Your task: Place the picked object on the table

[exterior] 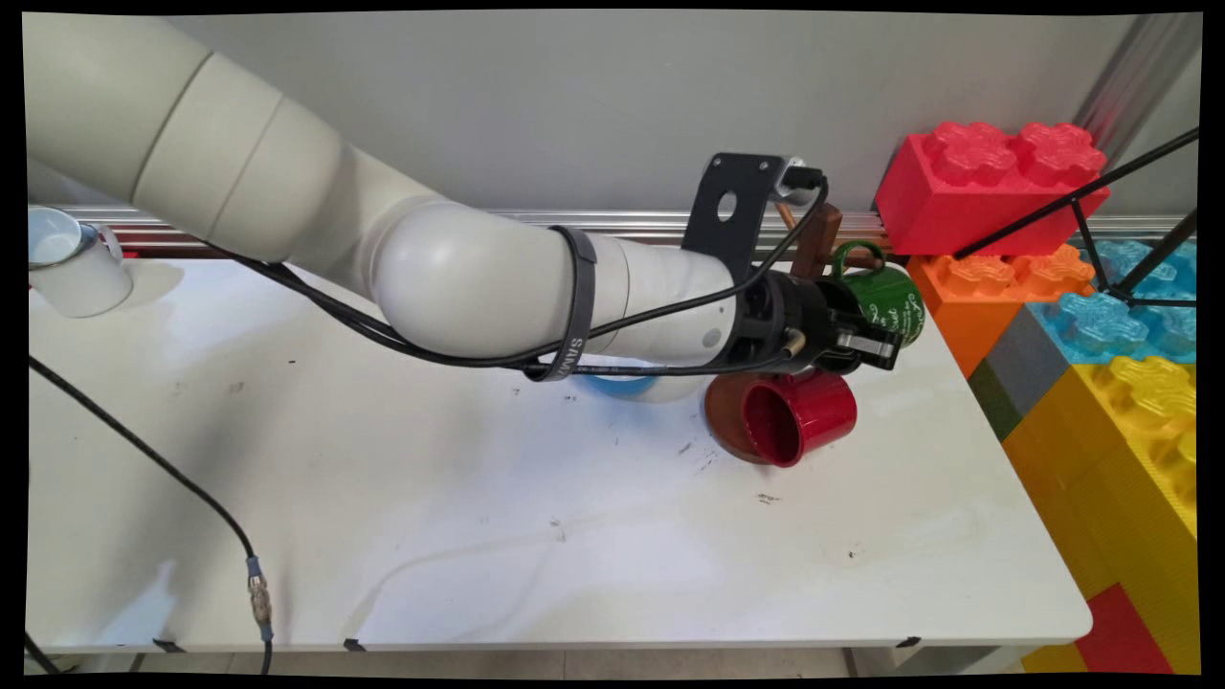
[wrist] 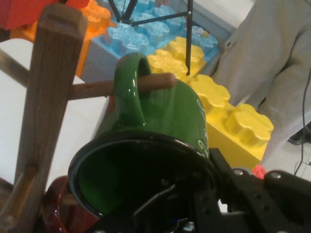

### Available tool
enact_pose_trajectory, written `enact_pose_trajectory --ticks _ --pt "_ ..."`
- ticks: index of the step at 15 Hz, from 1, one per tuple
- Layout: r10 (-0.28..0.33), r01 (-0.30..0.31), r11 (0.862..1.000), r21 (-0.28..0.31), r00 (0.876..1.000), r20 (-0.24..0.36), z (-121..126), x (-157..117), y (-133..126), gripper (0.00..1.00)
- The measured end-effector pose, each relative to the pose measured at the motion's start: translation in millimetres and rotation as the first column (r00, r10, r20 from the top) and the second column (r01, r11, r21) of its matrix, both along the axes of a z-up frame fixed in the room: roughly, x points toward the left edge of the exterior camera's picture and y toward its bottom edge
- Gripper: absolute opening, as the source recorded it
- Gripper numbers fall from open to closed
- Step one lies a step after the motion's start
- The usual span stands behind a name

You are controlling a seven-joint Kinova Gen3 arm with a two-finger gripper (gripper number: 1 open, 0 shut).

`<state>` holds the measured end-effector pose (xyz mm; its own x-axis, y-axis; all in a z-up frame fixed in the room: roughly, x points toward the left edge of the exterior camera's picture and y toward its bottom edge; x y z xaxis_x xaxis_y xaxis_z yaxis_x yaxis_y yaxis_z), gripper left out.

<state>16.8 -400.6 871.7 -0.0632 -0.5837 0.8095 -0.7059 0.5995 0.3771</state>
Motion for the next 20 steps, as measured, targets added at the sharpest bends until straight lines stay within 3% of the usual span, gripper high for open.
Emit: enact_pose_trajectory --ticks 15,20 --pt "-0.062 0.062 0.998 0.01 0.997 -0.037 13.1 -10.8 16.3 0.0" --pt "-0.089 0.089 0.996 0.019 0.996 -0.017 19.5 -7.2 21.7 0.0"
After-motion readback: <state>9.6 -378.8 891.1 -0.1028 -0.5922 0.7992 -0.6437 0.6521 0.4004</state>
